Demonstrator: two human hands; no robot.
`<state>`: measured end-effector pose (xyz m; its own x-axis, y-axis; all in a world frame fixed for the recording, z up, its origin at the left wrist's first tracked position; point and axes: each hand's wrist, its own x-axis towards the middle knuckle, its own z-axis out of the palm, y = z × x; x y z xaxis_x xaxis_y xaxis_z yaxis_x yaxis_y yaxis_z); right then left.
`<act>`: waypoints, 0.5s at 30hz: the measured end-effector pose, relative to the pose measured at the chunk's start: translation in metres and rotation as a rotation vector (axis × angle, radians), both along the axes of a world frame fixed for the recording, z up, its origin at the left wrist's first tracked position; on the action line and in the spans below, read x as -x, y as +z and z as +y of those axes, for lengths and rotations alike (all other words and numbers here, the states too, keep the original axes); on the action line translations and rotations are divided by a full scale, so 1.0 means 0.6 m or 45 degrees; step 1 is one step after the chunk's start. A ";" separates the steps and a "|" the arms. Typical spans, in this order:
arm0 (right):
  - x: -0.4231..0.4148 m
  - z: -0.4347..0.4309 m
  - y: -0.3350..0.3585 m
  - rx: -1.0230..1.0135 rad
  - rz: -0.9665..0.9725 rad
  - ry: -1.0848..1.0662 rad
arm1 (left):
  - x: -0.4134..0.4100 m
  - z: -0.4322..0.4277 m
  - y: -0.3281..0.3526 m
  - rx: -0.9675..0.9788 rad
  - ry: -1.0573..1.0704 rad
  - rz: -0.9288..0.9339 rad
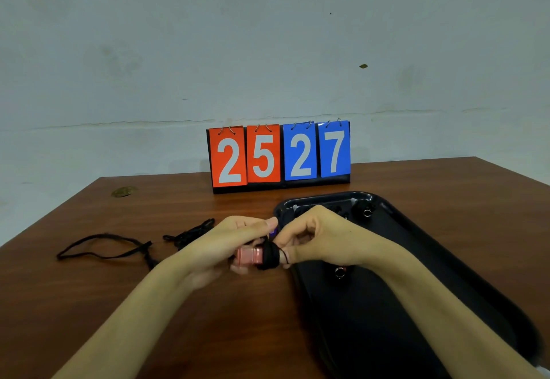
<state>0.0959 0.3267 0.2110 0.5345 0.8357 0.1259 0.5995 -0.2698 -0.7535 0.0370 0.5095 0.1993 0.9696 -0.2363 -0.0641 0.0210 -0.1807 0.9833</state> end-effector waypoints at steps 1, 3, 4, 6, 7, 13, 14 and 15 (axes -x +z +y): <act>0.000 -0.001 0.002 -0.049 0.033 -0.002 | 0.001 -0.002 0.000 0.076 -0.015 0.028; -0.001 -0.003 0.003 -0.123 0.097 -0.044 | -0.001 -0.003 -0.002 0.220 0.024 0.059; -0.003 -0.004 0.003 -0.162 0.139 -0.086 | -0.003 -0.003 -0.005 0.266 0.060 0.060; -0.003 -0.005 0.001 -0.256 0.258 -0.192 | -0.008 -0.004 -0.009 0.311 0.133 0.040; -0.003 -0.004 0.001 -0.293 0.320 -0.247 | -0.010 -0.005 -0.011 0.315 0.173 0.027; -0.009 0.004 -0.011 -0.319 0.416 -0.611 | -0.020 -0.015 -0.030 0.297 0.488 -0.122; -0.010 0.006 -0.013 -0.319 0.419 -0.644 | -0.020 -0.019 -0.032 0.286 0.536 -0.164; -0.011 0.008 -0.015 -0.316 0.415 -0.672 | -0.019 -0.024 -0.033 0.283 0.566 -0.208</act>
